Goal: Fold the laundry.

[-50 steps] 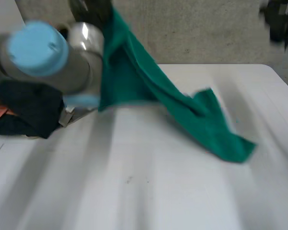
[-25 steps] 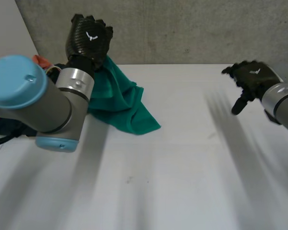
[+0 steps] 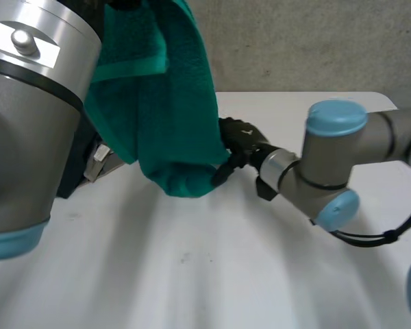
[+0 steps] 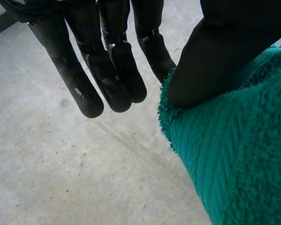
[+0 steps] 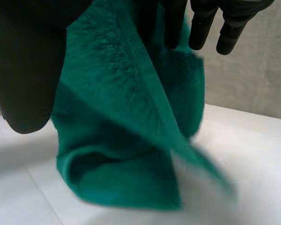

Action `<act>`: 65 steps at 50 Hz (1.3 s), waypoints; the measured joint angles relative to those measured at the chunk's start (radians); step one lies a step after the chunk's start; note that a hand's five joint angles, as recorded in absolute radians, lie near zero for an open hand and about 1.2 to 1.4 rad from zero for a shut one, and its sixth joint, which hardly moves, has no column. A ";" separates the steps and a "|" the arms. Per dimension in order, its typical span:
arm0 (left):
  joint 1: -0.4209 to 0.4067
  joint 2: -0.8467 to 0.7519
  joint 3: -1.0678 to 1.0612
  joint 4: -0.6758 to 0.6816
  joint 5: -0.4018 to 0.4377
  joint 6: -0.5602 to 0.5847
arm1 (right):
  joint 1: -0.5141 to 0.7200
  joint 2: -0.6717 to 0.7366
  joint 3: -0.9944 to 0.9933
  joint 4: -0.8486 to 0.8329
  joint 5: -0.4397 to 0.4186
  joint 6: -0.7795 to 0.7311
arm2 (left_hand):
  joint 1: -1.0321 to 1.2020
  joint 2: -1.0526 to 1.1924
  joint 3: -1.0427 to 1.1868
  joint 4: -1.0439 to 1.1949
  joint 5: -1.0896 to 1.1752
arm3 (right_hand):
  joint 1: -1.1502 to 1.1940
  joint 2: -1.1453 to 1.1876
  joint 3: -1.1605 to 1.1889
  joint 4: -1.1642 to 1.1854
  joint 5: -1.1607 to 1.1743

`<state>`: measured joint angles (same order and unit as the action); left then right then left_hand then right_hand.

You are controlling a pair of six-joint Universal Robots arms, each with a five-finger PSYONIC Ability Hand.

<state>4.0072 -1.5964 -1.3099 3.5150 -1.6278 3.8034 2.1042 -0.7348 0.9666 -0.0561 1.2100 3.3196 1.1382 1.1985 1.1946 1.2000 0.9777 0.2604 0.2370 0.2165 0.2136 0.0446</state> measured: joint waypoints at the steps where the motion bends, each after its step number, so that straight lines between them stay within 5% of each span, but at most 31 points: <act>1: -0.009 0.001 -0.002 0.000 -0.001 0.000 | 0.012 0.015 -0.009 -0.016 0.004 0.019 | 0.000 0.000 0.000 0.000 0.000 | 0.017 0.029 0.033 0.034 0.034; 4: -0.022 0.000 -0.003 0.002 -0.003 0.001 | 0.026 0.037 -0.021 -0.036 0.008 0.048 | 0.000 0.000 0.000 0.000 0.000 | 0.268 0.293 0.288 0.288 0.289; 6: -0.031 -0.002 -0.002 0.003 -0.007 0.001 | 0.035 0.054 -0.024 -0.051 0.011 0.076 | 0.000 0.000 0.000 0.000 0.000 | 0.706 0.731 0.730 0.729 0.723; 9: -0.033 -0.006 0.002 0.005 -0.010 0.001 | 0.034 0.053 -0.018 -0.056 0.013 0.091 | 0.000 0.000 0.000 0.000 0.000 | 0.858 0.932 0.940 0.943 0.919; 19: 0.037 -0.017 0.006 0.003 -0.021 0.004 | -0.124 -0.237 0.113 0.025 0.006 -0.057 | 0.000 0.000 0.000 0.000 0.000 | 0.858 0.937 0.970 0.982 0.926; 29: 0.159 -0.049 -0.129 -0.103 -0.022 0.002 | -0.360 -0.611 0.209 0.451 -0.005 -0.710 | 0.000 0.000 0.000 0.000 0.000 | 0.858 0.937 0.970 0.983 0.926; 38: 0.155 -0.184 -0.245 -0.175 -0.019 -0.018 | -0.354 -0.667 0.307 0.567 0.018 -0.876 | 0.000 0.000 0.000 0.000 0.000 | 0.858 0.937 0.970 0.983 0.925; 45: 0.123 -0.387 -0.190 -0.168 -0.018 -0.028 | -0.336 -0.510 0.316 0.558 0.100 -0.980 | 0.000 0.000 0.000 0.000 0.000 | 0.858 0.937 0.970 0.983 0.926; 54: 0.125 -0.666 0.306 -0.129 -0.022 0.025 | -0.315 -0.267 0.036 0.273 0.240 -1.060 | 0.000 0.000 0.000 0.000 0.000 | 0.858 0.938 0.973 0.986 0.926; 60: 0.138 -0.709 0.612 0.036 -0.022 0.074 | -0.307 -0.304 -0.022 -0.174 0.238 -1.035 | 0.000 0.000 0.000 0.003 0.000 | 0.858 0.938 0.973 0.986 0.926; 65: 0.139 -0.656 0.612 0.122 -0.021 0.086 | -0.304 -0.363 0.038 -0.273 0.198 -1.019 | 0.000 0.000 0.000 0.003 0.000 | 0.858 0.938 0.973 0.986 0.926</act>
<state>4.1464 -2.2525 -0.6977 3.6371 -1.6486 3.8896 1.8000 -1.0978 1.0046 -0.3287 1.4080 2.3003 1.1382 1.1986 1.1950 1.2033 0.9777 1.1179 1.1754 1.1898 1.1994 0.9702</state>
